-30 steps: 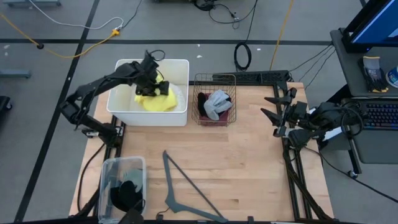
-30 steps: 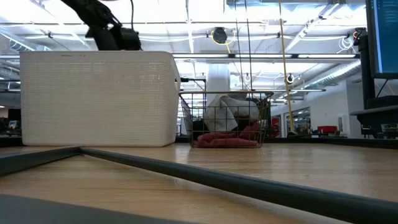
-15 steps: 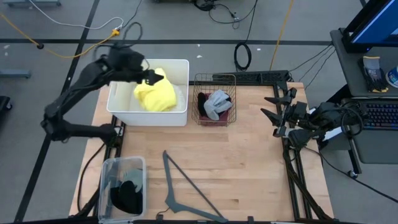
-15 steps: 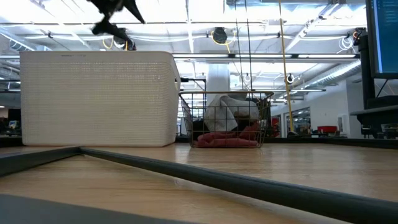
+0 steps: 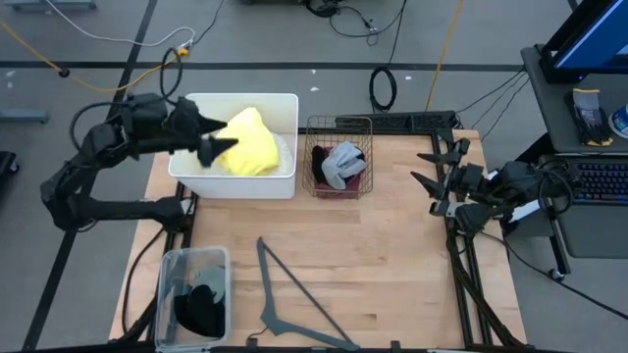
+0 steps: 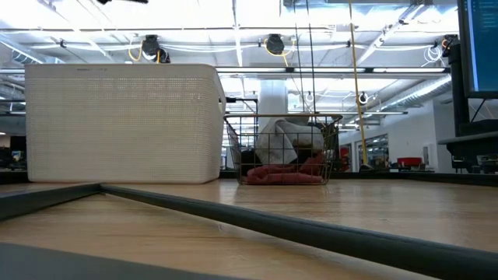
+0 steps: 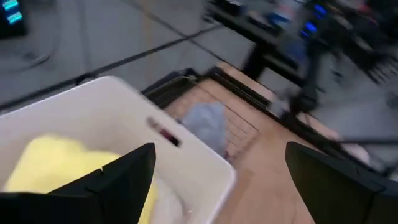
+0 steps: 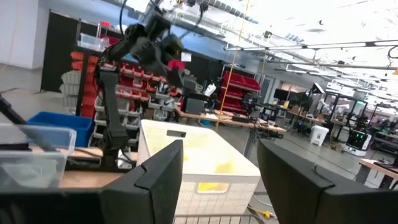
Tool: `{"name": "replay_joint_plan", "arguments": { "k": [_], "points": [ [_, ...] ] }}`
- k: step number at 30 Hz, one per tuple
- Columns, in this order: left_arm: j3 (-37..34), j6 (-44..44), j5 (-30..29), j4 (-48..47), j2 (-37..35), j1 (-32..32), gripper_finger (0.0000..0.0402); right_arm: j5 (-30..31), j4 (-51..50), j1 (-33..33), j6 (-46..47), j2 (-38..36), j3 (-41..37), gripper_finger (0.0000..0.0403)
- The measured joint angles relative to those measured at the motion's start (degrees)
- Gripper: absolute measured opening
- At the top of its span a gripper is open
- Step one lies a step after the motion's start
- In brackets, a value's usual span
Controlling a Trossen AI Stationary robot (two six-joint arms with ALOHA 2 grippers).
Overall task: Pick & Place Cloths
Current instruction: Return to Home Position
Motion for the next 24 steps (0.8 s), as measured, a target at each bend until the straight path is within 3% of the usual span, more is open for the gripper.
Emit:
{"name": "replay_joint_plan", "arguments": {
  "k": [4, 9, 15, 24],
  "points": [
    [-2.31, 4.73, -0.09, 4.39, -1.33, -7.15, 0.0363, -0.02, -2.27, 0.0, 1.18, 0.02, 0.01, 0.0199],
    [-10.27, 8.84, -0.21, 13.99, -4.39, -14.61, 0.0363, 0.18, -5.1, 0.02, 5.84, 0.01, 0.01, 0.0199],
    [-21.02, 7.69, -4.28, 21.13, -10.06, -21.19, 0.0363, 7.92, -11.81, 0.0, 14.99, -1.26, 0.03, 0.0199],
    [-36.37, 7.84, -8.43, 32.17, -22.03, -28.02, 0.0363, 7.28, -22.88, 0.02, 21.97, -8.96, 0.03, 0.0199]
  ]
}}
